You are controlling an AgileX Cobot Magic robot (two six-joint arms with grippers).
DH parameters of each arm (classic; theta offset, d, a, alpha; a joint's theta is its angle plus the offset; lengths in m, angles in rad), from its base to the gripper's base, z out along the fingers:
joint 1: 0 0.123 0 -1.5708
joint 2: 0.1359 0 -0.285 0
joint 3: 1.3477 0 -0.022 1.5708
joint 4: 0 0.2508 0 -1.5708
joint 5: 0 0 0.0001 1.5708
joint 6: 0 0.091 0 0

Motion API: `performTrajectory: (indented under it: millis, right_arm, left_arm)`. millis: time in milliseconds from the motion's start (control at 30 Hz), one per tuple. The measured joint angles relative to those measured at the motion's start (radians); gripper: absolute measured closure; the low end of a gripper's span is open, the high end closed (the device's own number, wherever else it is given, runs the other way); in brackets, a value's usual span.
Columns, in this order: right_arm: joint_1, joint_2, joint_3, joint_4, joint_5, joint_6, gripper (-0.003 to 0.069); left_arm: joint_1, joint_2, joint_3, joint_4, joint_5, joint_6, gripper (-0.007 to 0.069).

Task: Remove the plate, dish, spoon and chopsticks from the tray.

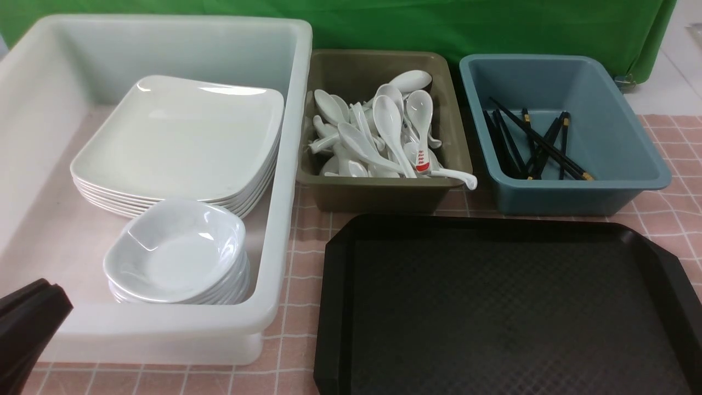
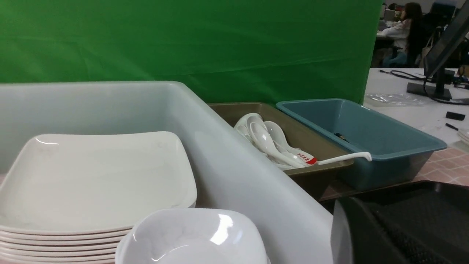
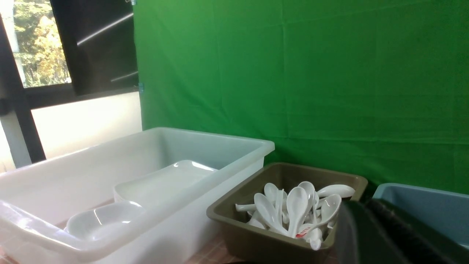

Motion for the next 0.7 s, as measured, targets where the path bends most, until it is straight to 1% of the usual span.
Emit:
performTrajectory:
  millis: [200,300,367,433,467,533,600,667,700]
  right_arm:
    - [0.0,0.0,0.0,0.0,0.0,0.001,0.0564]
    - [0.0,0.0,0.0,0.0,0.0,0.001,0.0558]
    - [0.0,0.0,0.0,0.0,-0.001,0.001,0.0553]
    - [0.0,0.0,0.0,0.0,-0.002,0.001,0.0548]
    - [0.0,0.0,0.0,0.0,-0.004,0.001,0.0544]
    - [0.0,0.0,0.0,0.0,-0.006,0.001,0.0541]
    - [0.0,0.0,0.0,0.0,-0.007,0.001,0.0536]
    - [0.0,0.0,0.0,0.0,-0.008,0.001,0.0536]
    - [0.0,0.0,0.0,0.0,-0.008,0.001,0.0536]
  left_arm:
    - [0.0,0.0,0.001,0.002,-0.001,0.003,0.0624]
    - [0.0,0.0,0.014,0.033,-0.013,0.014,0.0622]
    - [0.02,-0.008,0.028,0.038,-0.016,0.015,0.0622]
    - [0.061,-0.022,0.046,0.041,-0.018,0.019,0.0621]
    - [0.115,-0.041,0.061,0.043,-0.017,0.023,0.062]
    - [0.16,-0.057,0.075,0.043,-0.017,0.028,0.0621]
    - [0.271,-0.098,0.119,0.044,-0.018,0.051,0.0621]
    - [0.352,-0.121,0.165,0.044,-0.018,0.051,0.0621]
    - [0.371,-0.123,0.182,0.044,-0.019,0.051,0.062]
